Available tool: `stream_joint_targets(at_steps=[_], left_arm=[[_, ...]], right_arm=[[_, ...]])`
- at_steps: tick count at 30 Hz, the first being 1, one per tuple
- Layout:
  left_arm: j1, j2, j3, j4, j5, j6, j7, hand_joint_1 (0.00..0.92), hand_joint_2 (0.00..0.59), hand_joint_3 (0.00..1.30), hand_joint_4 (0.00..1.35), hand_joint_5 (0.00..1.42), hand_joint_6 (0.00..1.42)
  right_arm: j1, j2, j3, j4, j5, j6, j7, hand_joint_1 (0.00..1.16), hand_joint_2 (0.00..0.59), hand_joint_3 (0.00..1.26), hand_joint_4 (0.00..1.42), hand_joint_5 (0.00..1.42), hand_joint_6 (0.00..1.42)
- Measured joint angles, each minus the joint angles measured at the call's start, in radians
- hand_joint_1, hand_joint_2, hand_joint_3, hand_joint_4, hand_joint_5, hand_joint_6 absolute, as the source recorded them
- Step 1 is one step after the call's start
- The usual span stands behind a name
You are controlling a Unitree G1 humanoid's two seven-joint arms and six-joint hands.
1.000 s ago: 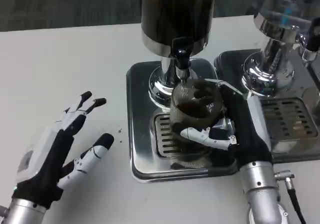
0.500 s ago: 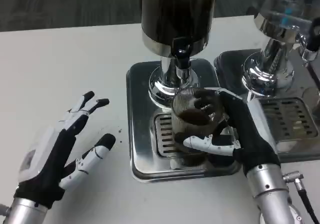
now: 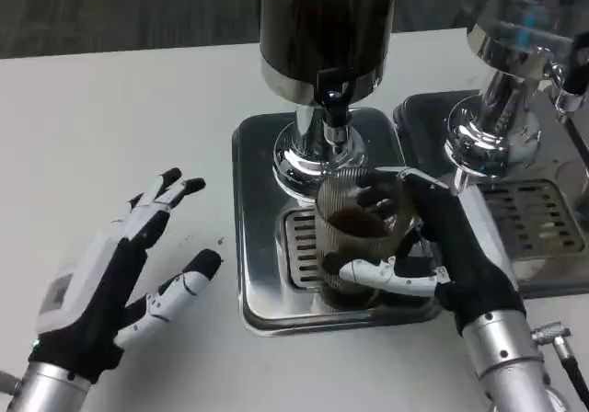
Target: Grasp the cup under the faucet to collect the drink, then remove the cup.
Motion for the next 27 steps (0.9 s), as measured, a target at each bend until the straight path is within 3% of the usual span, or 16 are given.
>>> stream_joint_targets(at_steps=[11, 16, 27], left_arm=[[0.075, 0.036, 0.002, -0.139, 0.108, 0.073, 0.031, 0.000, 0.208, 0.02, 0.00, 0.00, 0.00], [0.145, 0.093, 0.014, -0.257, 0.191, 0.118, 0.055, 0.000, 0.196, 0.00, 0.00, 0.00, 0.00], [0.272, 0.152, 0.022, -0.372, 0.286, 0.162, 0.117, 0.000, 0.181, 0.00, 0.00, 0.00, 0.00]], right_arm=[[0.059, -0.024, -0.008, -0.106, 0.009, 0.003, 0.058, 0.94, 0.191, 0.54, 0.66, 0.73, 0.95], [0.101, -0.039, -0.007, -0.173, 0.019, 0.012, 0.106, 0.94, 0.191, 0.54, 0.66, 0.73, 0.97], [0.166, -0.051, -0.013, -0.233, 0.045, 0.012, 0.142, 0.95, 0.196, 0.55, 0.67, 0.75, 0.98]])
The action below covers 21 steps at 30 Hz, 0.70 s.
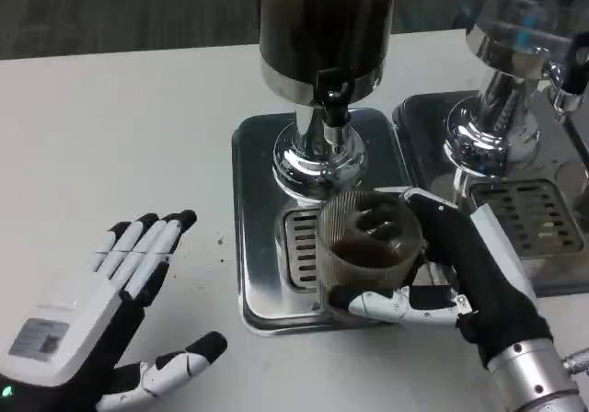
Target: Grasp the cup under the faucet to collect the drink, then remove the cup.
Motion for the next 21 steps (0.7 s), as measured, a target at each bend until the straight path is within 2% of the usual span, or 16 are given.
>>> stream_joint_targets(at_steps=[9, 13, 21], left_arm=[[0.082, 0.044, 0.016, -0.039, 0.024, -0.014, 0.060, 0.000, 0.179, 0.00, 0.00, 0.00, 0.00], [0.128, 0.054, 0.029, -0.076, 0.027, -0.020, 0.091, 0.000, 0.179, 0.00, 0.00, 0.00, 0.00], [0.192, 0.059, 0.051, -0.106, 0.044, -0.020, 0.114, 0.000, 0.178, 0.00, 0.00, 0.00, 0.00]], right_arm=[[0.039, -0.047, 0.002, -0.092, 0.020, -0.002, 0.067, 0.96, 0.196, 0.55, 0.68, 0.75, 0.98], [0.070, -0.064, 0.009, -0.134, 0.033, -0.004, 0.096, 0.96, 0.196, 0.55, 0.68, 0.75, 0.98], [0.102, -0.082, 0.018, -0.159, 0.045, -0.018, 0.139, 0.96, 0.195, 0.55, 0.68, 0.75, 0.98]])
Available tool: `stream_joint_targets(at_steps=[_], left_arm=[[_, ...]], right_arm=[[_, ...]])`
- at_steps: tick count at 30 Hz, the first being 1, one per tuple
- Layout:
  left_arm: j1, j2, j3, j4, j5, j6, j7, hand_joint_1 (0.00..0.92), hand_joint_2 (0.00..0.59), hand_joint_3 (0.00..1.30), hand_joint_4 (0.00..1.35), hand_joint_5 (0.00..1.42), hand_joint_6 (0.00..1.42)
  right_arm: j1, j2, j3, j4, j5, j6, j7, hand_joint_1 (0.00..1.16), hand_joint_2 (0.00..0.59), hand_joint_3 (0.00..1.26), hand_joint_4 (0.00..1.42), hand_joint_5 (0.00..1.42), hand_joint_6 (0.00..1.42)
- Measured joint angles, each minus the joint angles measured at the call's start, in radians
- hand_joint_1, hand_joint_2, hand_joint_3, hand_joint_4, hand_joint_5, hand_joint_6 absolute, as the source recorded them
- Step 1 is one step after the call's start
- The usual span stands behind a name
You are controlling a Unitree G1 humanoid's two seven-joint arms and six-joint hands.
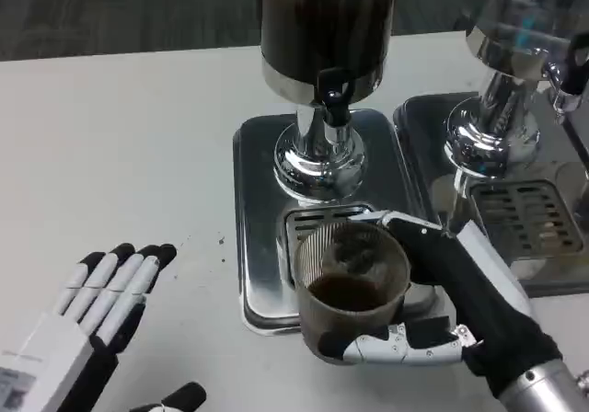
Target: Grasp the cup under the faucet to collect the drink, then remove the cup.
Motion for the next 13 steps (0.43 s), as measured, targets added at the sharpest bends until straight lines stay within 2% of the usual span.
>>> stream_joint_targets(at_steps=[5, 13], left_arm=[[0.033, -0.002, 0.018, -0.022, 0.009, 0.001, 0.026, 0.000, 0.178, 0.00, 0.00, 0.00, 0.00], [0.109, -0.045, 0.013, -0.052, 0.021, 0.005, 0.053, 0.000, 0.178, 0.00, 0.00, 0.00, 0.00]], right_arm=[[0.024, -0.007, 0.000, -0.037, 0.027, -0.005, 0.017, 0.96, 0.195, 0.55, 0.67, 0.75, 0.98], [0.045, -0.018, -0.003, -0.074, 0.026, -0.012, 0.021, 0.96, 0.196, 0.55, 0.68, 0.75, 0.99]])
